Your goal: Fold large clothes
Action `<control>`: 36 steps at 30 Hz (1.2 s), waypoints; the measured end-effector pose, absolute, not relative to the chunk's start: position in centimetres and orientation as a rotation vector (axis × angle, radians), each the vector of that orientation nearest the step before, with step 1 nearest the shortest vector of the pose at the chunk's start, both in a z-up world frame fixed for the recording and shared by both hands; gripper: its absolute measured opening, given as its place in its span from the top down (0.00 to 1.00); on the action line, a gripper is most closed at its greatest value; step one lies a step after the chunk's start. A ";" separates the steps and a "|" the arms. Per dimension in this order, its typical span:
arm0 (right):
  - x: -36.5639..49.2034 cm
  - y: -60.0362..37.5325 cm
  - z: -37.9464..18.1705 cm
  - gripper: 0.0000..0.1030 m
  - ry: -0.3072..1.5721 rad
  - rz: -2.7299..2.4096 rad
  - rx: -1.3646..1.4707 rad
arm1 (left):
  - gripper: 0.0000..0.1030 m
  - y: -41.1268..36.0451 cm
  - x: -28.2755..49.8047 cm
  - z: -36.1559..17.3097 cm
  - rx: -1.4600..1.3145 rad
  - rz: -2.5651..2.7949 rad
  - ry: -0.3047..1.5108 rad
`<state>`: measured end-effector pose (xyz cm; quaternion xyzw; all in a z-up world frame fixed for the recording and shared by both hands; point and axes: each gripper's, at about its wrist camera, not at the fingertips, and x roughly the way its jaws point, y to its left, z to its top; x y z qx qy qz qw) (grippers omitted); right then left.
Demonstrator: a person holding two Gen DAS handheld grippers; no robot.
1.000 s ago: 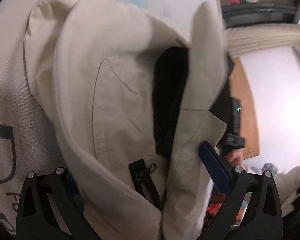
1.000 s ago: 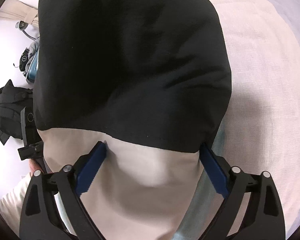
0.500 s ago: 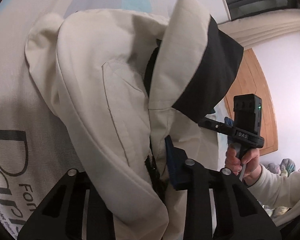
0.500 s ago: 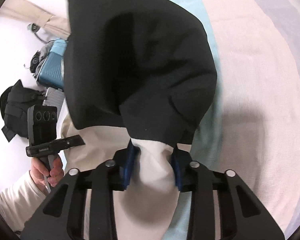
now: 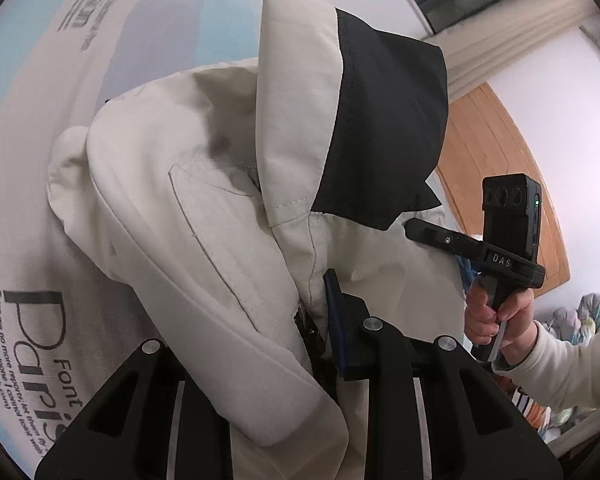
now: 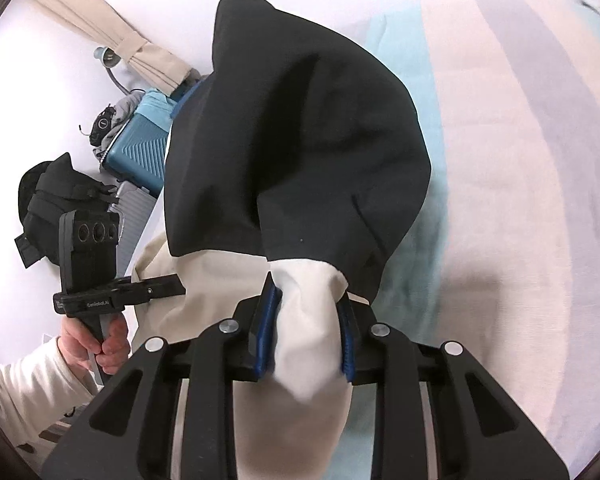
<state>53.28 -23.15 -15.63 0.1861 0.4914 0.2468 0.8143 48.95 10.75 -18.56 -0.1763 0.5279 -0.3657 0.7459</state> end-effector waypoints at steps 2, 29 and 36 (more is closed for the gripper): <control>52.5 -23.8 -14.6 0.75 1.034 0.522 0.399 | 0.76 9.7 48.9 -17.7 -0.371 -0.815 1.147; 29.2 -65.4 -4.4 0.76 0.781 0.059 0.512 | 0.76 -39.6 44.9 -8.8 -0.059 -1.238 1.103; 22.6 -81.7 -2.9 0.76 0.770 -0.071 0.496 | 0.76 -57.0 42.7 -9.4 -0.035 -1.343 1.094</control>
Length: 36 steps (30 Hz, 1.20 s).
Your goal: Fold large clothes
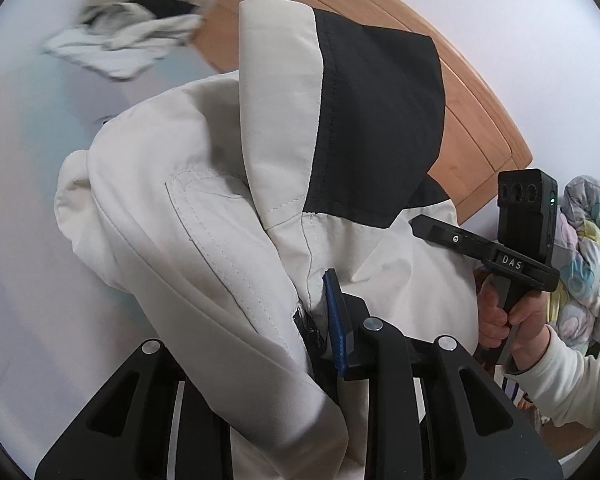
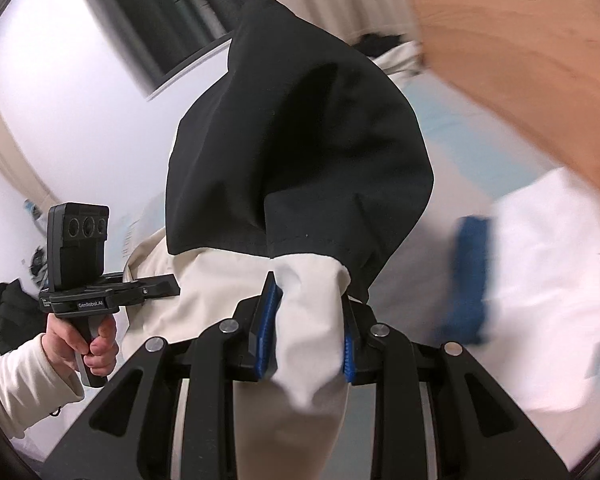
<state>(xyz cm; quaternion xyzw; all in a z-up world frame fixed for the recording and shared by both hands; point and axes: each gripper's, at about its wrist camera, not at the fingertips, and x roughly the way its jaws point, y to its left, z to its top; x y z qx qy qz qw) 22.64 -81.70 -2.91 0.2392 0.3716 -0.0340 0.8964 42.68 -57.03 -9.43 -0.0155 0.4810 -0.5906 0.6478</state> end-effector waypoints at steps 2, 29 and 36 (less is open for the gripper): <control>20.8 -86.4 -3.0 0.76 0.774 -0.107 0.500 | 0.75 -61.1 42.3 -9.9 -0.030 -1.365 1.095; 12.7 -107.6 -19.5 0.46 0.949 -0.466 0.492 | 0.57 -89.5 33.7 -22.5 0.213 -1.269 1.164; 10.5 -105.1 -18.1 0.14 0.898 -0.690 0.373 | 0.08 -88.7 32.1 -19.8 0.278 -1.088 1.019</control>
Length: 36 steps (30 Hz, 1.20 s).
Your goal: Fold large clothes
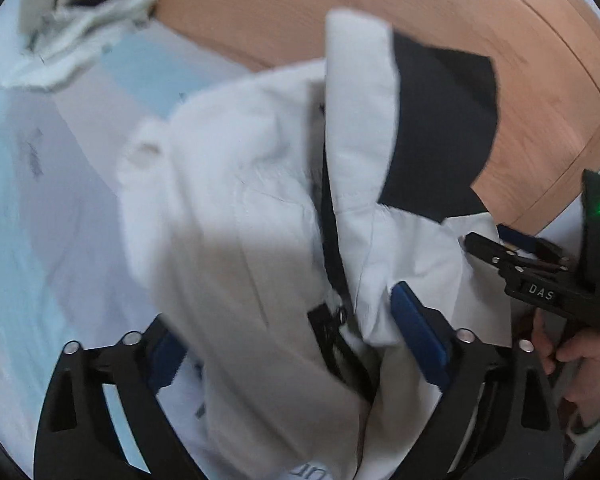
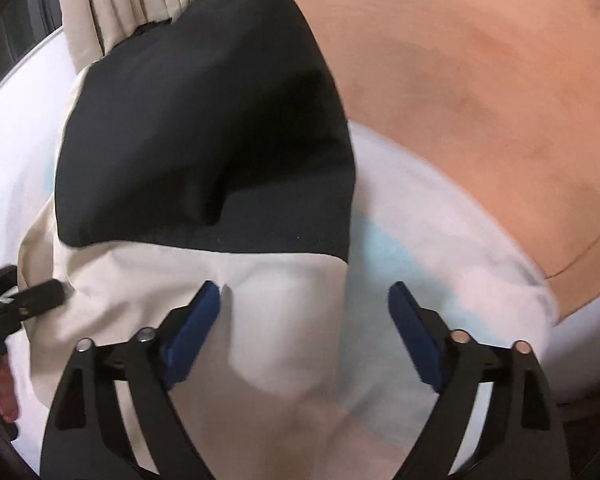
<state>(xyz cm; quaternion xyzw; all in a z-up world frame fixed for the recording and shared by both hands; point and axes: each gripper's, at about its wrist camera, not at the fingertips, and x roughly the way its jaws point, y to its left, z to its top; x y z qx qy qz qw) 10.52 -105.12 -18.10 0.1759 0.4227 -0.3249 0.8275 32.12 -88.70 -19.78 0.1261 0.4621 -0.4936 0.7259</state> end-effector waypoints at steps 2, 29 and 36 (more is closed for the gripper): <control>10.3 -104.0 -17.2 0.10 0.881 -0.733 0.306 | 0.06 -88.0 31.5 -19.2 0.303 -1.063 0.973; -1.3 -73.7 -2.5 0.07 0.727 -0.941 0.270 | 0.06 -55.4 15.5 -4.1 0.300 -0.995 0.825; -6.7 -62.3 1.1 0.07 0.718 -0.959 0.243 | 0.06 -45.9 10.0 -1.3 0.302 -0.989 0.808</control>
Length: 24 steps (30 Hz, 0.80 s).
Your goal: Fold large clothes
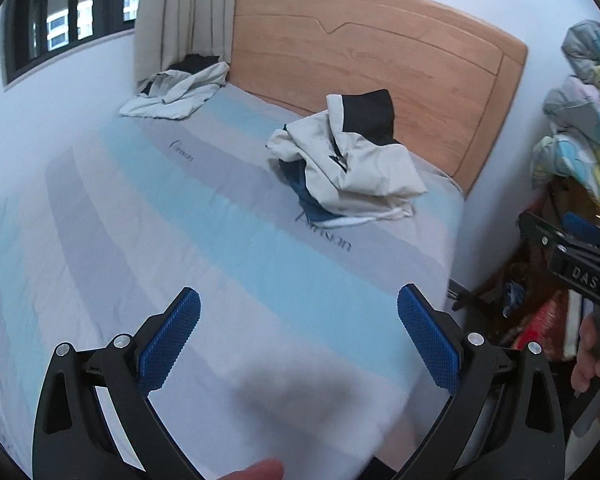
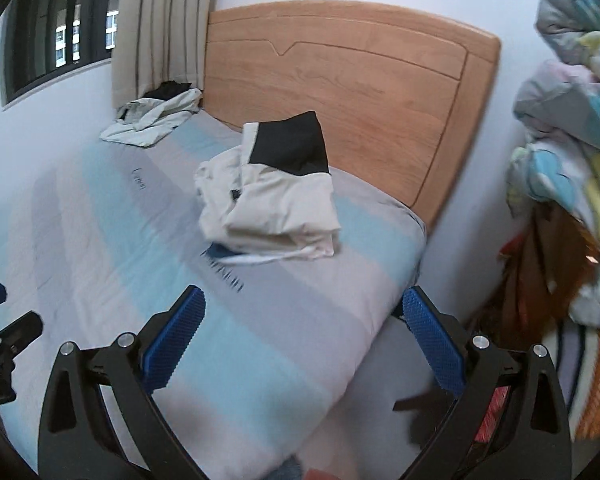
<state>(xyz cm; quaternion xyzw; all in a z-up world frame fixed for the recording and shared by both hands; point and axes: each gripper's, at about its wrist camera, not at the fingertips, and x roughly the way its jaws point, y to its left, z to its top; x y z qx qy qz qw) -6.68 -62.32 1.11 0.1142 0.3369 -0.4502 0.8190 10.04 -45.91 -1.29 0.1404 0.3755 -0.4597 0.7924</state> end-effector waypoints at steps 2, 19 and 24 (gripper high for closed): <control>-8.2 -60.3 2.0 0.07 0.715 -0.963 0.240 | 0.06 -44.4 8.9 -0.7 0.305 -0.986 0.805; -15.3 -58.8 0.2 0.07 0.728 -0.833 0.189 | 0.06 -43.9 -1.8 -2.5 0.297 -0.857 0.738; -17.4 -58.3 0.0 0.07 0.687 -0.831 0.172 | 0.06 -44.3 -4.1 -2.6 0.268 -0.890 0.708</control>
